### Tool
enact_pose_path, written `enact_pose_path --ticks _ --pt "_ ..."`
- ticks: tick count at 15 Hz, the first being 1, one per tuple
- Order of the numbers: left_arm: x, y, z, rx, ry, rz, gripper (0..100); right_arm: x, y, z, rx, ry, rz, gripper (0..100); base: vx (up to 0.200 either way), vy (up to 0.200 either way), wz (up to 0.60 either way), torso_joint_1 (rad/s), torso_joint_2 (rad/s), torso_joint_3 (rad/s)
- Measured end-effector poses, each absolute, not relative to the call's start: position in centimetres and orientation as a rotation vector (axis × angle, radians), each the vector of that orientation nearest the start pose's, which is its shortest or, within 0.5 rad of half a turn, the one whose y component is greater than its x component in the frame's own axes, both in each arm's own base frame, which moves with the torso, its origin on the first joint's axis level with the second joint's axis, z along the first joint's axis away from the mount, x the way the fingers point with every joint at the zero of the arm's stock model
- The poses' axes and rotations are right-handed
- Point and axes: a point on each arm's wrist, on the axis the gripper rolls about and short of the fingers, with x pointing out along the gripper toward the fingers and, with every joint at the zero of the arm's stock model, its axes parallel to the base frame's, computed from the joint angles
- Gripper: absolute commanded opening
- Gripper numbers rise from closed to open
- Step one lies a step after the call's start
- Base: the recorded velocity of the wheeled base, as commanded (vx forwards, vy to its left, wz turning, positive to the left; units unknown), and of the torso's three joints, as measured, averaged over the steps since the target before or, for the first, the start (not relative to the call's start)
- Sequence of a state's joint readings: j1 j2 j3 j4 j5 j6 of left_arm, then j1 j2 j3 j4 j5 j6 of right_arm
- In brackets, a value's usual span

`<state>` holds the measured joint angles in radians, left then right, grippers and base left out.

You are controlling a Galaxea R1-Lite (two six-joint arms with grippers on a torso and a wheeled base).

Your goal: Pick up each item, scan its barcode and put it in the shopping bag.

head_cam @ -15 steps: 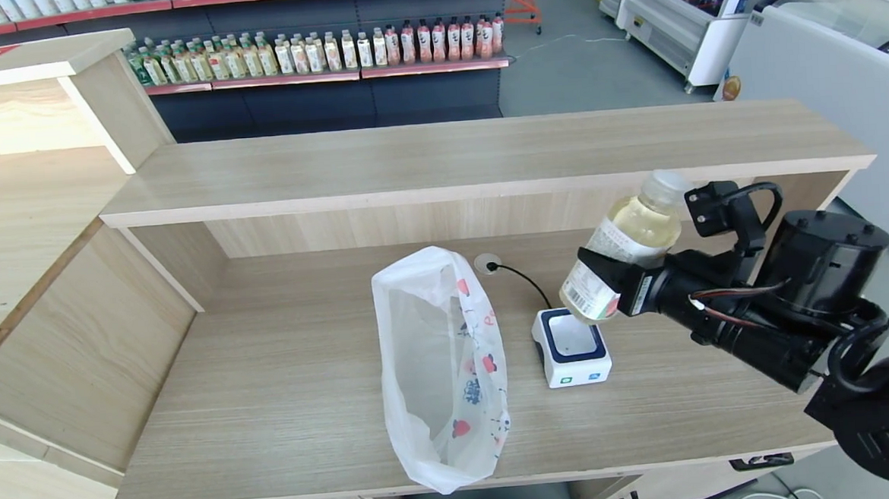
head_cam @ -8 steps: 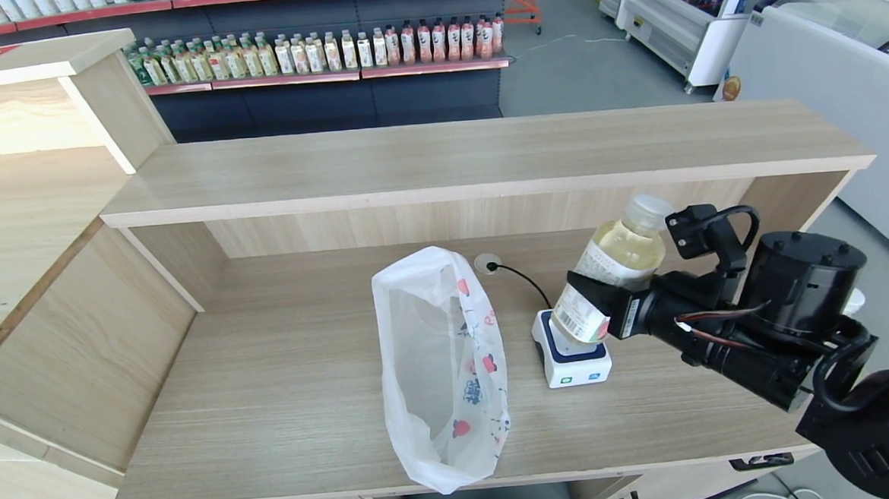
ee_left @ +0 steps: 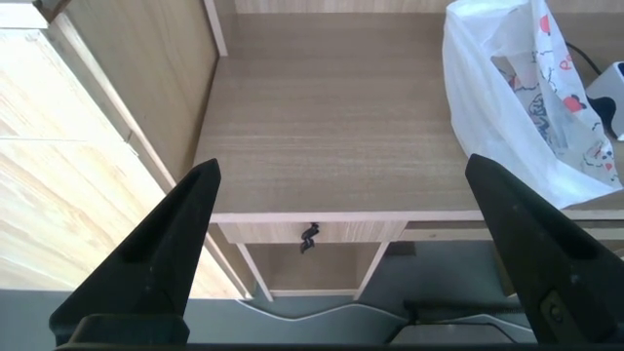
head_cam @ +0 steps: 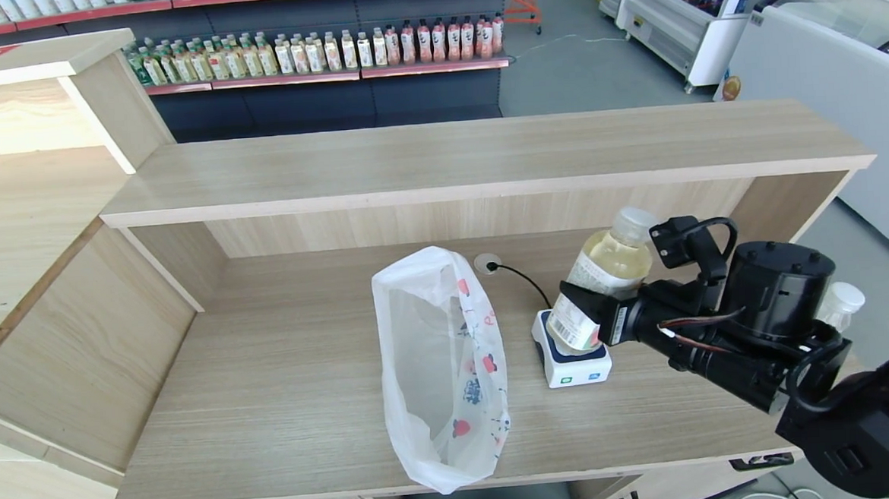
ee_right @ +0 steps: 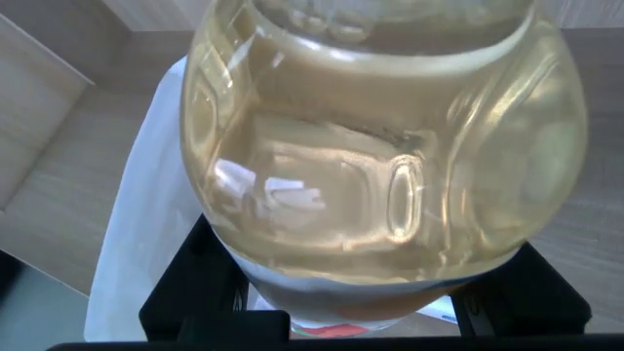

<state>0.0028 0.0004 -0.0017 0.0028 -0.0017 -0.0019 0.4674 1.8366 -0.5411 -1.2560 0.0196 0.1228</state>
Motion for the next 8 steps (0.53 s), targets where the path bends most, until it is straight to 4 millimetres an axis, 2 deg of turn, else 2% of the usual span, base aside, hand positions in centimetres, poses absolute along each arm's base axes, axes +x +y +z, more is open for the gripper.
enact_pose_path --ticks 4,8 --pt "-2.3 0.0 7.6 -0.003 0.001 0.002 100 27.9 14.6 13.2 0.112 0.064 0.499 0 0.0 0.2 0.0 -0.001 0.0 0.001" --pt "-2.3 0.0 7.6 -0.002 0.001 0.0 100 29.0 15.8 11.9 0.106 0.096 0.516 0 0.0 0.0 0.0 0.0 0.0 0.0"
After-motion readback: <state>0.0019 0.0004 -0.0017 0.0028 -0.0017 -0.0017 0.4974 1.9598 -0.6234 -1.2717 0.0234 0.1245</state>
